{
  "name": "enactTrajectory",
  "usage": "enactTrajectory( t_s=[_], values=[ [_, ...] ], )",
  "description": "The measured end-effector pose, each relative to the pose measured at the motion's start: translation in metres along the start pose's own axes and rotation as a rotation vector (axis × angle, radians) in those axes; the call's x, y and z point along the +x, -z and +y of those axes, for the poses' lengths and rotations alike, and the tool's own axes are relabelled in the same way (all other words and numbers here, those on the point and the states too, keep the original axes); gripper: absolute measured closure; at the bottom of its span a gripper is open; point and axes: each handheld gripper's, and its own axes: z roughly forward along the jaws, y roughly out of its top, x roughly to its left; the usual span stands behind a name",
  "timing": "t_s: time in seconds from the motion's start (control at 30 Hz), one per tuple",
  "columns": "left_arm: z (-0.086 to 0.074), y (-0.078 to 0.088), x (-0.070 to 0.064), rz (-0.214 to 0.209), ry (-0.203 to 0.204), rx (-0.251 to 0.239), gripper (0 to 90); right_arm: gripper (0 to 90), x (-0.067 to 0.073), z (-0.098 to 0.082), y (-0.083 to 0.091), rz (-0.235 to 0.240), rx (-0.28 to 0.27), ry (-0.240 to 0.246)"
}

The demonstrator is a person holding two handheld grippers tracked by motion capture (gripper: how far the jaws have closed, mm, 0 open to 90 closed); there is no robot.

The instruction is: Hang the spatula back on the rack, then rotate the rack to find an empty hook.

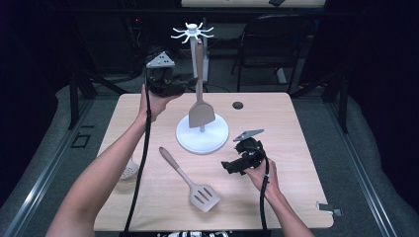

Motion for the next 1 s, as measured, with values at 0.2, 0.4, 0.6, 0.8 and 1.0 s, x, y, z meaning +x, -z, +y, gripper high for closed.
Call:
enactTrajectory(
  t_s=[0.2, 0.4, 0.6, 0.8, 1.0],
  values=[
    [0.005, 0.010, 0.003, 0.030, -0.008, -0.005, 80.8, 0.1, 0.000, 0.000, -0.001, 0.003, 0.002, 0.003],
    [0.013, 0.018, 0.006, 0.057, -0.015, -0.019, 89.9, 0.3, 0.001, 0.001, -0.002, 0.008, 0.006, 0.003],
    [0.023, 0.024, 0.006, 0.067, -0.027, -0.028, 90.0, 0.3, 0.000, 0.000, -0.002, -0.005, 0.015, 0.006],
    [0.032, 0.029, 0.007, 0.081, -0.036, -0.035, 90.0, 0.3, -0.001, -0.001, -0.003, -0.009, 0.017, 0.002],
    [0.043, 0.034, 0.011, 0.097, -0.042, -0.052, 90.0, 0.5, -0.003, -0.001, -0.002, -0.013, 0.032, 0.009]
  ],
)
